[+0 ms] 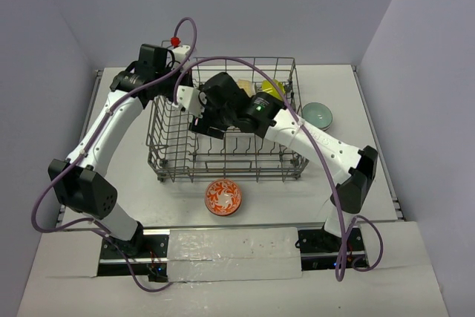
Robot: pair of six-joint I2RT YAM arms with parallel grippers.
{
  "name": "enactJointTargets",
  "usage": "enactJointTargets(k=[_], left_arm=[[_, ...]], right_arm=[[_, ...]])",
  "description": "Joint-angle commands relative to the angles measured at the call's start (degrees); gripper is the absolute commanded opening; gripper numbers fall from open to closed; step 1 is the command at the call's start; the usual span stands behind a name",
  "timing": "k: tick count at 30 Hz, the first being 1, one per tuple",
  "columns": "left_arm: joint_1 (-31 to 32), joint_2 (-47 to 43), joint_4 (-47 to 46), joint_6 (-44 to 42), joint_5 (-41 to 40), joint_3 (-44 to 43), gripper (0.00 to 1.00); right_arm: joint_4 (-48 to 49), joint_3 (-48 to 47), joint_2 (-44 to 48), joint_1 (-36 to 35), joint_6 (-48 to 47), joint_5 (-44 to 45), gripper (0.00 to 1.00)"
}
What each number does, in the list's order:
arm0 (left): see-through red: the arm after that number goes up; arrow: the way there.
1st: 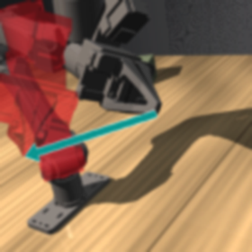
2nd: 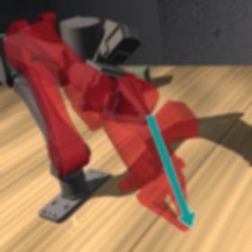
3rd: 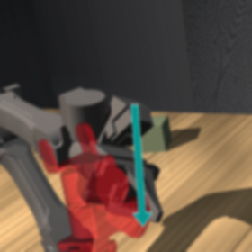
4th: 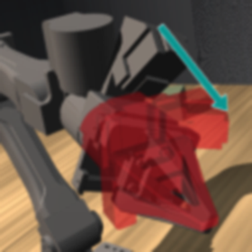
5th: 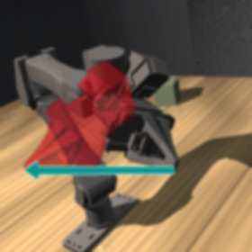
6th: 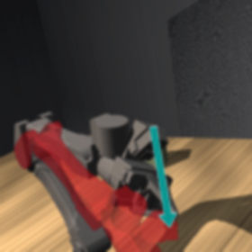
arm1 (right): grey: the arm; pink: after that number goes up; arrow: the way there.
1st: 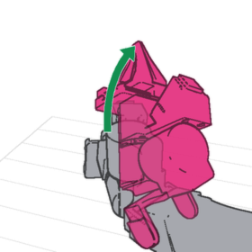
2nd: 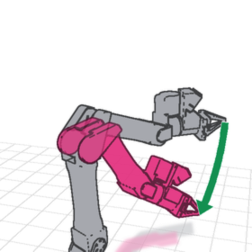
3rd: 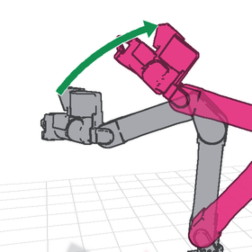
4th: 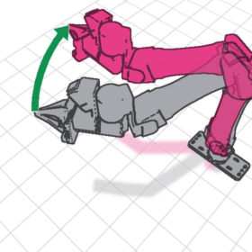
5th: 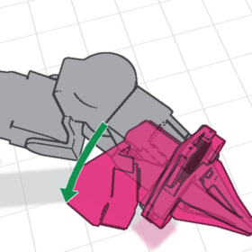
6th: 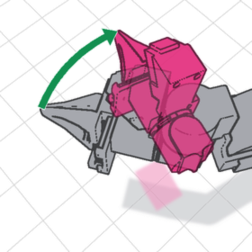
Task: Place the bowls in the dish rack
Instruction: Pass from the left arm to the right
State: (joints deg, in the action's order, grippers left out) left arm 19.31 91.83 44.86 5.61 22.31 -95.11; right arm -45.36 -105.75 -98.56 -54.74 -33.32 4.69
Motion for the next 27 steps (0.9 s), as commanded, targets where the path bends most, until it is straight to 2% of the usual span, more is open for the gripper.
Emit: enactJointTargets(k=[1, 8, 16, 18, 25, 27], left_arm=[[-0.24, -3.06, -3.99, 0.28, 3.27, -0.69, 0.0], [-0.5, -3.33, -4.61, 0.37, 3.97, -0.34, 0.0], [-0.85, -3.33, -4.34, 0.46, 3.27, -0.43, 0.0], [-1.12, -3.41, -4.43, 0.46, 3.18, -0.25, 0.0], [-1.91, -3.33, -4.61, 0.63, 2.66, -0.08, 0.0], [-2.08, -3.24, -4.69, 0.72, 2.05, 0.1, 0.0]], right_arm=[[1.51, -2.26, -0.4, 0.34, -0.08, -0.21, 0.78], [1.95, -1.3, -1.37, 0.51, 0.45, 0.14, 0.71], [2.47, -0.15, -2.33, 1.04, 0.98, -0.12, 0.7], [2.47, 0.02, -2.51, 1.13, 1.07, -0.21, 0.67], [2.65, 1.16, -2.07, 1.48, 1.5, 0.06, 0.48], [3.09, 1.77, -1.63, 1.57, 1.59, -0.12, 0.47]])
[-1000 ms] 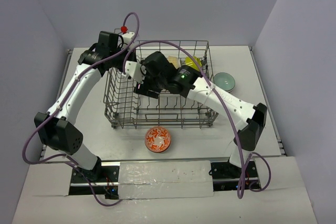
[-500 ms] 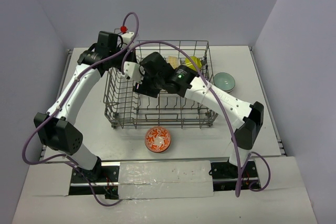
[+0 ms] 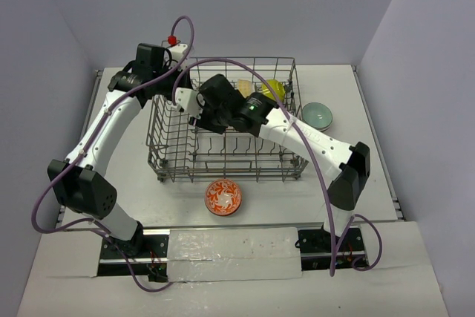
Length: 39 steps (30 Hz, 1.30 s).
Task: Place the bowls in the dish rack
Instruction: Pass from the left arm to the right
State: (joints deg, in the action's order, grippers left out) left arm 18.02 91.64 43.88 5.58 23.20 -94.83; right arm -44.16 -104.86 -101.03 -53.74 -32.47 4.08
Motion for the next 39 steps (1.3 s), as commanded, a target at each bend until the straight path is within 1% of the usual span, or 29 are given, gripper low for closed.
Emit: enactJointTargets(k=[1, 5, 10, 11, 14, 15, 17, 18, 20, 21, 23, 30, 39], left_arm=[[-0.88, -3.04, -3.71, 0.74, 0.97, -0.1, 0.0], [-0.88, -2.95, -3.71, 0.74, -0.08, 0.43, 0.0], [-0.88, -2.52, -3.89, 0.92, -0.44, 0.87, 0.0], [-0.88, -2.43, -4.06, 1.01, -0.35, 0.96, 0.0], [-0.88, -2.08, -4.07, 1.18, -0.52, 1.13, 0.0], [-0.88, -1.99, -4.06, 1.1, -0.61, 1.22, 0.0], [-0.88, -2.07, -4.41, 1.18, -0.44, 1.75, 0.0], [-0.88, -2.16, -4.59, 1.27, -0.18, 1.84, 0.0], [-0.88, -2.43, -5.03, 1.36, 0.0, 2.36, 0.0], [-0.88, -2.43, -5.2, 1.27, 0.0, 2.45, 0.0], [-0.97, -2.51, -5.38, 1.36, -0.26, 2.72, 0.0], [-1.58, -2.43, -6.7, 1.89, 0.53, 3.86, 0.0], [-4.31, -3.13, -8.89, 3.2, 2.72, 4.83, 0.0]], right_arm=[[2.06, 1.23, 1.1, 0.65, 0.83, 0.58, 0.47], [3.03, 2.9, 1.63, 0.83, 1.0, 0.76, 0.45], [3.38, 3.34, 1.45, 0.83, 1.36, 0.15, 0.37], [3.38, 3.26, 1.28, 0.83, 1.36, -0.03, 0.33], [3.03, 2.73, 0.32, 0.91, 1.36, -1.08, 0.29], [2.68, 2.03, -0.12, 1.0, 1.44, -1.35, 0.25], [1.63, 1.15, -1.52, 1.18, 1.44, -1.79, 0.21], [1.36, 0.19, -1.97, 1.26, 1.62, -1.88, 0.14], [0.75, -0.61, -3.28, 1.26, 1.62, -2.05, 0.08], [0.66, -1.39, -3.73, 1.26, 1.71, -2.14, 0.04], [0.22, -2.19, -4.95, 1.26, 1.88, -2.23, 0.0], [0.3, -4.83, -8.04, 1.26, 4.51, 0.05, 0.0], [0.92, -6.23, -8.48, 1.35, 6.36, -0.91, 0.0]])
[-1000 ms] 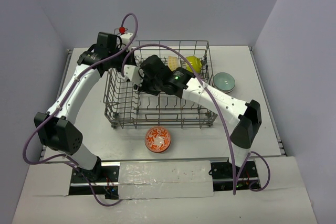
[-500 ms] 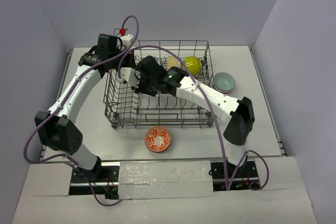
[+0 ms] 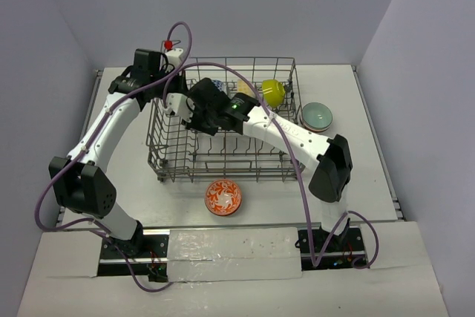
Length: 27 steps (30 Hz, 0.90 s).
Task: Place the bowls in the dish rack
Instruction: Pass from the left arm to the right
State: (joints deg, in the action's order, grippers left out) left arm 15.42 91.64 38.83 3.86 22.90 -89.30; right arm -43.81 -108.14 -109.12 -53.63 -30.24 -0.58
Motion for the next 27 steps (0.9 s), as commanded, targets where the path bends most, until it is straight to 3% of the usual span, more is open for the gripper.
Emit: enactJointTargets(k=[1, 8, 18, 27], left_arm=[[-1.97, -3.13, -3.94, 5.11, 3.12, -0.79, 0.0], [-2.32, -1.2, -3.32, 5.99, 3.91, -1.14, 0.02], [-2.41, -0.23, -3.5, 6.6, 3.91, -1.05, 0.22], [-2.59, -0.05, -3.67, 6.78, 4.0, -0.79, 0.24]], right_arm=[[0.48, -3.13, -0.48, 1.24, 4.14, 3.74, 0.0], [0.22, -5.24, -1.27, 1.24, 4.57, 2.16, 0.0], [-0.13, -7.26, -3.29, 1.24, 5.01, 1.55, 0.0], [-0.4, -8.4, -5.66, 1.24, 5.8, 0.93, 0.0]])
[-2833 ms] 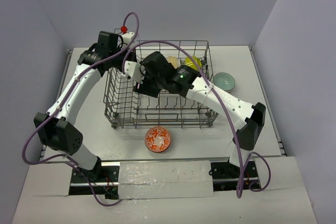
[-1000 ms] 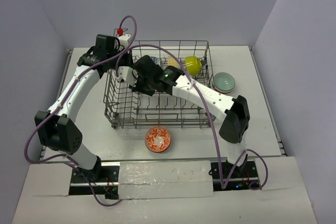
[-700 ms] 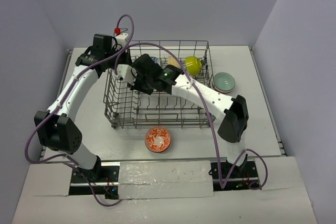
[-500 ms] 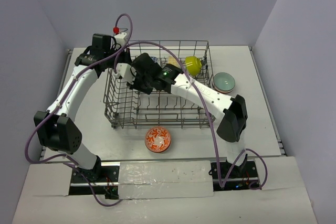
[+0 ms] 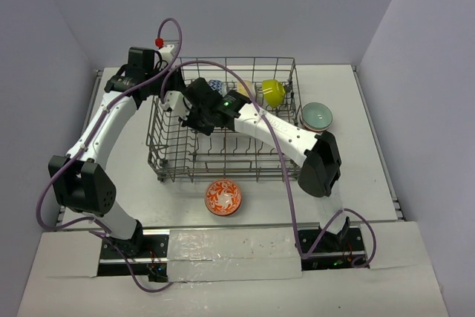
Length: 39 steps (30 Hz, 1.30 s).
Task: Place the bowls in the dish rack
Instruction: Pass from the left arm to the right
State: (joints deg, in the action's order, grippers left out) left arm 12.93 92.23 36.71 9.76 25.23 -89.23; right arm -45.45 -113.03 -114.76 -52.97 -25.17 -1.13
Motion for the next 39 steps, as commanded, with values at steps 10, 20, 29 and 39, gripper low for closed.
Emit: enactJointTargets(k=[10, 20, 29, 39], left_arm=[[-1.5, -0.73, -2.43, 2.63, 0.52, -0.59, 0.22], [-5.72, -2.93, -6.03, 7.46, -2.11, 0.81, 0.21], [-8.27, -12.85, -14.54, 11.06, -13.09, 6.52, 0.24], [-11.96, -25.86, -24.58, 15.11, -23.91, 16.62, 0.27]], right_arm=[[1.68, -2.55, -0.11, 0.59, 0.91, 1.83, 0.0], [4.06, 2.03, 5.24, 0.59, 2.32, 1.48, 0.0], [5.72, 4.66, 9.9, 0.67, 3.46, 1.92, 0.0], [7.13, -1.13, 5.34, 2.08, 10.22, 2.54, 0.0]])
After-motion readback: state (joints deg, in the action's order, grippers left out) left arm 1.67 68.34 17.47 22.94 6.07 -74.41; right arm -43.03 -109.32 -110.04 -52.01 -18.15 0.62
